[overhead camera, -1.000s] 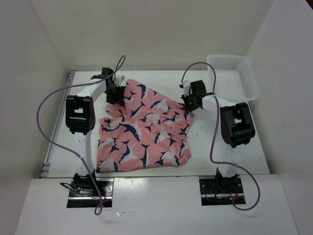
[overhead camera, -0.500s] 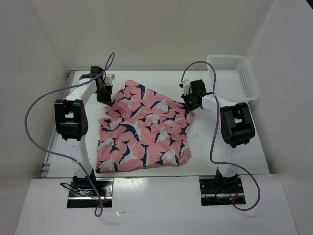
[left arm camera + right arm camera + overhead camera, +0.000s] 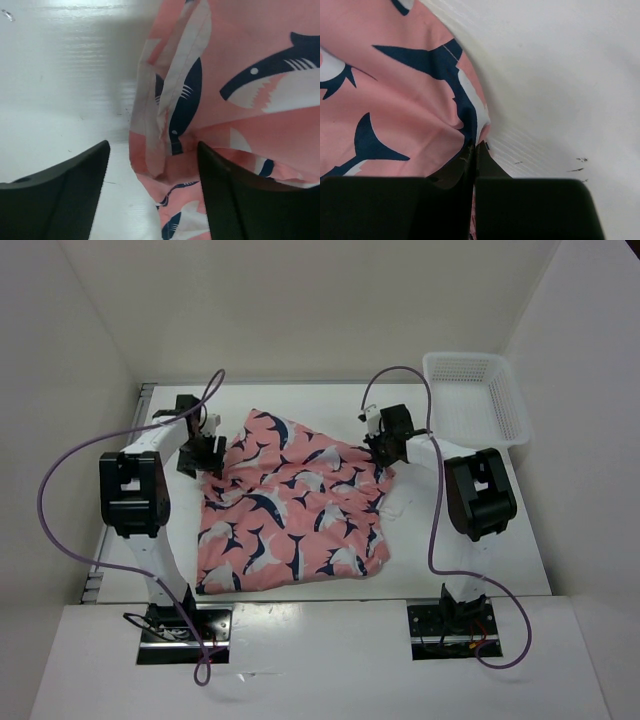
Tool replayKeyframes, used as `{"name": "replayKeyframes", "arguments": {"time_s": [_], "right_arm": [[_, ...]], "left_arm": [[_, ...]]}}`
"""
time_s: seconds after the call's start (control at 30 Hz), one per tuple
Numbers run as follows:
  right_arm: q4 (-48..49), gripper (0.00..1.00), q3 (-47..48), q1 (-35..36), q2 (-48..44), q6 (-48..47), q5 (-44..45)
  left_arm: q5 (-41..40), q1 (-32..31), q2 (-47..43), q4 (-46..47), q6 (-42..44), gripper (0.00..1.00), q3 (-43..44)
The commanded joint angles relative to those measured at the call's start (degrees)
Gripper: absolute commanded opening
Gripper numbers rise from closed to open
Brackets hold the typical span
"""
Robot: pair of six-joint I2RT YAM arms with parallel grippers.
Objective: Fold and stack the shorts
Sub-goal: Flatten the shorts out
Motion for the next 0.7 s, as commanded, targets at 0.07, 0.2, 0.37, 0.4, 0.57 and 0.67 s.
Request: {"name": "replayKeyframes", "arguments": {"time_s": [0.07, 0.2, 0.37, 0.4, 0.57, 0.67], "right_arm": [[3.0, 0.01, 3.3, 2.1, 0.2, -2.1, 0.0], [3.0, 0.01, 3.3, 2.8, 0.2, -5.2, 0.0], [3.0, 0.01, 3.3, 3.9, 0.2, -5.8, 0.7], [3.0, 0.01, 3.3, 3.9, 0.2, -6.4, 1.3], [3.0, 0.01, 3.3, 3.9, 0.2, -7.6, 1.9], [2.4, 0.0, 3.3, 3.9, 0.2, -7.6, 1.9]], "left_arm": [[3.1, -0.8, 0.7, 1.9, 0.2, 0.87, 12.1], [8.6, -2.7, 10.1, 2.6, 0.2, 0.93, 29.9], [10.6, -6.0, 25.1, 2.0, 0.2, 0.93, 46.2], [10.6, -6.8, 26.9, 1.3, 0.2, 0.93, 48.6], [12.4, -7.4, 35.5, 0.1, 0.2, 0.96, 61.1], [11.9, -8.0, 38.2, 0.6, 0.2, 0.98, 64.7]]}}
